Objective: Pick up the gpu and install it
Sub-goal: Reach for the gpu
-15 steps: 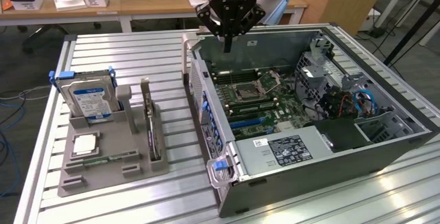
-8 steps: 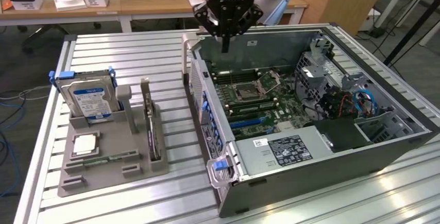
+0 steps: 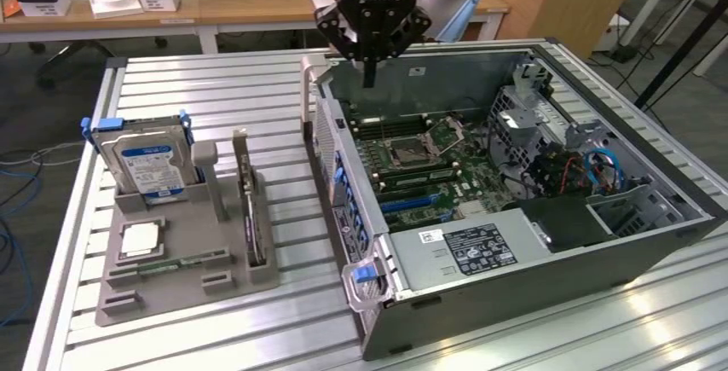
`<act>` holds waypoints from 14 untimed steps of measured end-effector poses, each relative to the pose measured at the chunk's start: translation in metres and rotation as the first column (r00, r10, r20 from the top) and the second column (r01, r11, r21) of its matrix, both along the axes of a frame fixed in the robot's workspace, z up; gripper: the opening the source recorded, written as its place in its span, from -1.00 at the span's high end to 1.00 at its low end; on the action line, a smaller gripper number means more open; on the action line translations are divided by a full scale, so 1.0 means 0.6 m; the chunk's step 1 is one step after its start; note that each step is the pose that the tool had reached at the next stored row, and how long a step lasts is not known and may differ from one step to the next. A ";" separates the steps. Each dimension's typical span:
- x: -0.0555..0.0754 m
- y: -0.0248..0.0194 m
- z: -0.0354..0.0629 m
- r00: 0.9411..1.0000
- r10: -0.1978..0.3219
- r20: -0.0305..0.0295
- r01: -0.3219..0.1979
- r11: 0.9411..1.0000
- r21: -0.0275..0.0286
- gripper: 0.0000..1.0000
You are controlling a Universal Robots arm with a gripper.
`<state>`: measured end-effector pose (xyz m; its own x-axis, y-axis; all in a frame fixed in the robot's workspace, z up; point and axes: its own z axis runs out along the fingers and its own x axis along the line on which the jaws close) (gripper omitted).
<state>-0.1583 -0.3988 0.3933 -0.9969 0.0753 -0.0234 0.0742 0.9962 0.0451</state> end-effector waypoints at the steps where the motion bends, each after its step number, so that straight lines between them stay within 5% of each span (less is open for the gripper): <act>1: -0.001 0.0000 0.000 1.000 0.000 0.000 0.000 1.000 0.000 0.79; 14: -0.022 -0.0002 0.000 1.000 0.000 0.000 0.000 1.000 0.000 0.79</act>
